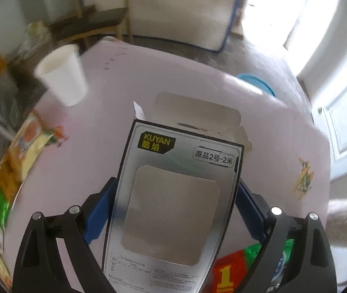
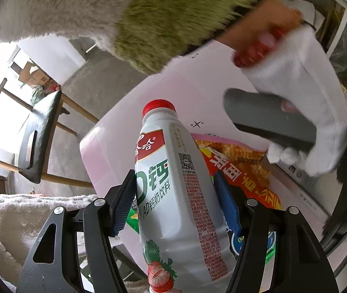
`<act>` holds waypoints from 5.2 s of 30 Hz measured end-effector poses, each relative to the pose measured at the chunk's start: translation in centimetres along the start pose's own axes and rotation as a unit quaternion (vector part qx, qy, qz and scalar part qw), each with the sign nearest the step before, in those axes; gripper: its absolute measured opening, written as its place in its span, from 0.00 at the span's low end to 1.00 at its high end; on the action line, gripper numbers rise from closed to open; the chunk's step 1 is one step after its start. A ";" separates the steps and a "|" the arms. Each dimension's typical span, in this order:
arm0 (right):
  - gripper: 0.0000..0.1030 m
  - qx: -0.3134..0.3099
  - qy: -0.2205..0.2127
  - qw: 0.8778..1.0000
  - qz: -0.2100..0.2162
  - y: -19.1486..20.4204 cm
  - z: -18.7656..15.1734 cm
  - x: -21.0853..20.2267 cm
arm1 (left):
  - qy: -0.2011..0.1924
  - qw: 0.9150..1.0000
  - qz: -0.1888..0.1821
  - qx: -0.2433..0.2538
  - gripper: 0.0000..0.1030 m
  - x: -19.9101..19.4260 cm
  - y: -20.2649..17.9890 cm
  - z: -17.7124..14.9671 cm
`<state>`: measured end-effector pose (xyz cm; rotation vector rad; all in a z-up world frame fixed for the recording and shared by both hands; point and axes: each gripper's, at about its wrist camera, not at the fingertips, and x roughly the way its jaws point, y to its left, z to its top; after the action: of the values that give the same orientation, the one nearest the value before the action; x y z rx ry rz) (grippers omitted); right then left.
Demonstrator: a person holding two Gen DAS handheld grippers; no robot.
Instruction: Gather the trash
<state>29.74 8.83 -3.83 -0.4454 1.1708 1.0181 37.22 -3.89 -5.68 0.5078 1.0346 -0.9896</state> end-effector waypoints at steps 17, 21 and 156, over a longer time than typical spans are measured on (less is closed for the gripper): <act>0.58 0.139 -0.024 0.990 -0.014 -5.0 -6.0 -6.2 | -0.015 0.976 0.089 -0.199 0.86 -10.7 3.7 -5.5; 0.58 0.213 -0.025 0.976 -0.041 -7.9 -9.5 -8.8 | -0.027 0.962 0.111 -0.249 0.84 -12.9 3.7 -5.8; 0.56 0.546 -0.159 0.810 -0.140 -24.2 -27.6 -15.5 | -0.099 0.904 0.256 -0.327 0.77 -6.2 -4.0 11.6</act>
<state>34.52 -30.67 -4.95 0.4593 1.1415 0.0380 38.29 -11.96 5.40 0.0969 0.9132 -0.1866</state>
